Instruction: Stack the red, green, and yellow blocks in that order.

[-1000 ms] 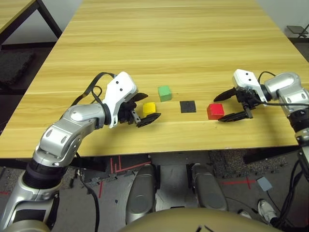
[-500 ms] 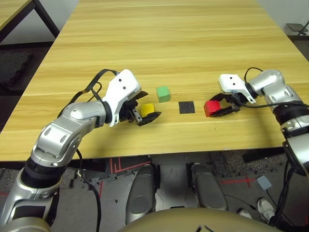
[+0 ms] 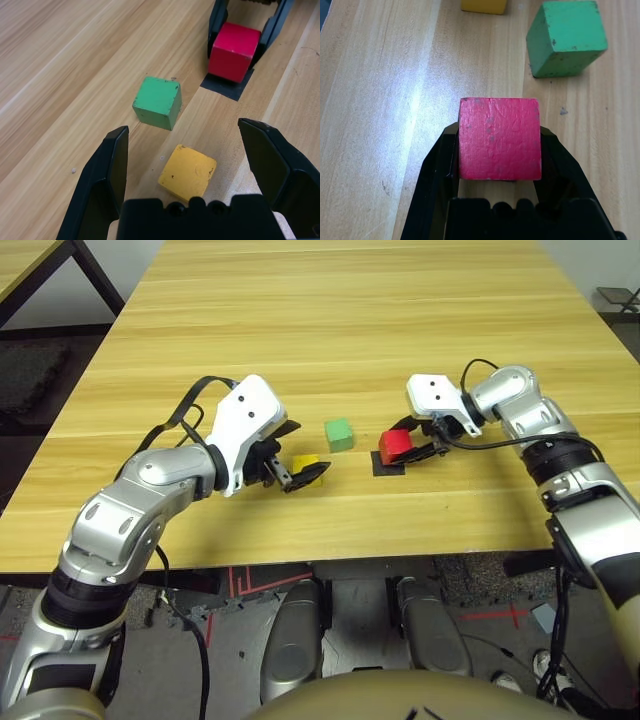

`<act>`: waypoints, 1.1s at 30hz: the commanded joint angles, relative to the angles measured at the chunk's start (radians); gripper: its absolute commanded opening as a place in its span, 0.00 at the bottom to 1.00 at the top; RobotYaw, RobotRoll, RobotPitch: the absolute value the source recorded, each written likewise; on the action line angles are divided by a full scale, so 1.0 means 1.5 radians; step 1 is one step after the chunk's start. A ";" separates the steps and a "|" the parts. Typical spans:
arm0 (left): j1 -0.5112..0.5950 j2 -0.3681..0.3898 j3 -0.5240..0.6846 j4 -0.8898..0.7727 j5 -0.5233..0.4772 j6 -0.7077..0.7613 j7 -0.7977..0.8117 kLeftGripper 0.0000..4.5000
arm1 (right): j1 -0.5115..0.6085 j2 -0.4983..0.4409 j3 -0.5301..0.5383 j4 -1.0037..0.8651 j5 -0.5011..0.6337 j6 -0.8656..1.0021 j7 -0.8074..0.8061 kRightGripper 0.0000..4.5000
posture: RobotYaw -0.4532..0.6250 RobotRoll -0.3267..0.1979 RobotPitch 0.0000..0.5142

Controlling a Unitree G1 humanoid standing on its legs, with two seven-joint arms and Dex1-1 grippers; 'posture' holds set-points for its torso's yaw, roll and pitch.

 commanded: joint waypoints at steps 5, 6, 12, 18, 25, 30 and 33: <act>0.010 0.004 0.016 -0.021 -0.002 0.018 0.009 1.00 | 0.000 0.012 0.011 0.005 -0.023 -0.003 -0.014 0.46 | 0.98 0.33 0.29; 0.011 0.005 0.017 -0.023 -0.002 0.020 0.009 1.00 | 0.000 0.011 0.012 0.006 -0.028 -0.003 -0.014 0.46 | 0.98 0.33 0.29; 0.007 0.008 0.023 -0.020 -0.003 0.022 0.006 1.00 | 0.000 0.015 0.010 0.016 -0.037 -0.001 -0.013 0.62 | 0.98 0.34 0.30; 0.003 0.030 0.012 -0.007 0.004 -0.002 -0.029 1.00 | -0.003 0.025 -0.022 0.015 0.001 0.021 0.005 0.99 | 0.96 0.36 0.29; -0.008 0.097 -0.021 0.071 0.059 -0.137 -0.143 1.00 | -0.061 -0.023 -0.096 0.031 0.092 0.056 0.085 0.99 | 0.92 0.40 0.27; -0.108 0.027 -0.054 0.160 0.074 -0.154 -0.147 1.00 | -0.085 -0.079 -0.128 0.025 0.108 0.103 0.084 0.99 | 0.87 0.42 0.25; -0.159 -0.010 -0.094 0.217 0.097 -0.166 -0.165 1.00 | -0.077 -0.100 -0.137 0.001 0.112 0.120 0.079 0.99 | 0.83 0.44 0.23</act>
